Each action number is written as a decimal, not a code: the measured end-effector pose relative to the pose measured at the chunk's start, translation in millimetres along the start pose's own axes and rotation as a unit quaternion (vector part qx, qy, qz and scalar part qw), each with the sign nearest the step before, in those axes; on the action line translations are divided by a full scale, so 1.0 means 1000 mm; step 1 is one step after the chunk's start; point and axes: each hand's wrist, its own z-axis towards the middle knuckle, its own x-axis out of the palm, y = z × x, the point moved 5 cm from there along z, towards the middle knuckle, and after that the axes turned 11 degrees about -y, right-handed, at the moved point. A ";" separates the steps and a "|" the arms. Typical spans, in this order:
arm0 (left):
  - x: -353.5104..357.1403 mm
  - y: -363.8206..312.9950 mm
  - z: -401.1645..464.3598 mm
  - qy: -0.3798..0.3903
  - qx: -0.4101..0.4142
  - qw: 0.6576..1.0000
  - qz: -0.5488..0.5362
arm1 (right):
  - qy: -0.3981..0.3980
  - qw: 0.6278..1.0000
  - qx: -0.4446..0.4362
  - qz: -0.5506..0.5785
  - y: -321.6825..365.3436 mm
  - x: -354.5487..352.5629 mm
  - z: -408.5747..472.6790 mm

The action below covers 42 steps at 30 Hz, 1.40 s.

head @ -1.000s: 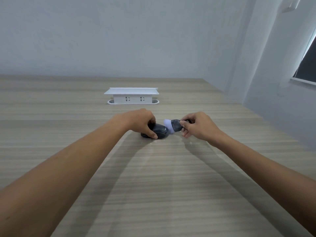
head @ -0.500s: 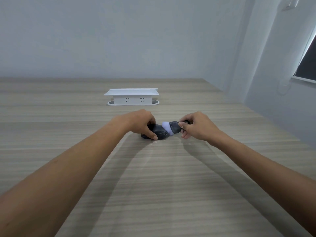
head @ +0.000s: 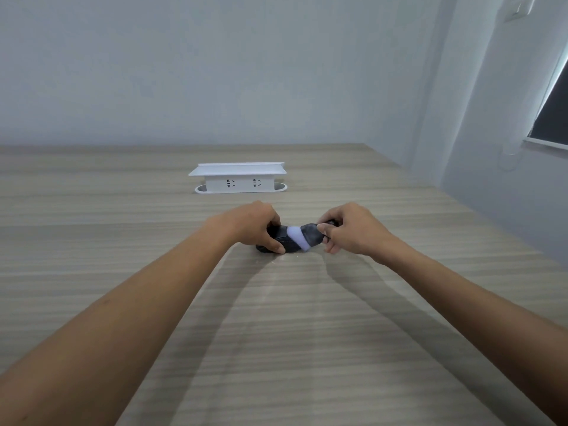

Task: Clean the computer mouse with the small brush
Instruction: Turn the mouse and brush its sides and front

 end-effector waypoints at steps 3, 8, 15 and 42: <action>0.000 0.002 -0.001 -0.003 -0.006 1.000 -0.011 | -0.026 1.000 0.009 -0.011 -0.003 -0.001 0.014; 0.002 0.002 -0.001 -0.008 -0.007 1.000 -0.009 | -0.030 0.999 -0.019 -0.014 -0.001 0.009 0.010; 0.002 0.005 0.001 0.005 -0.006 1.000 -0.020 | 0.012 1.000 0.003 0.029 -0.003 -0.007 -0.003; -0.012 -0.011 -0.010 -0.046 0.198 0.959 0.196 | -0.146 0.934 -0.142 -0.292 -0.024 -0.004 -0.014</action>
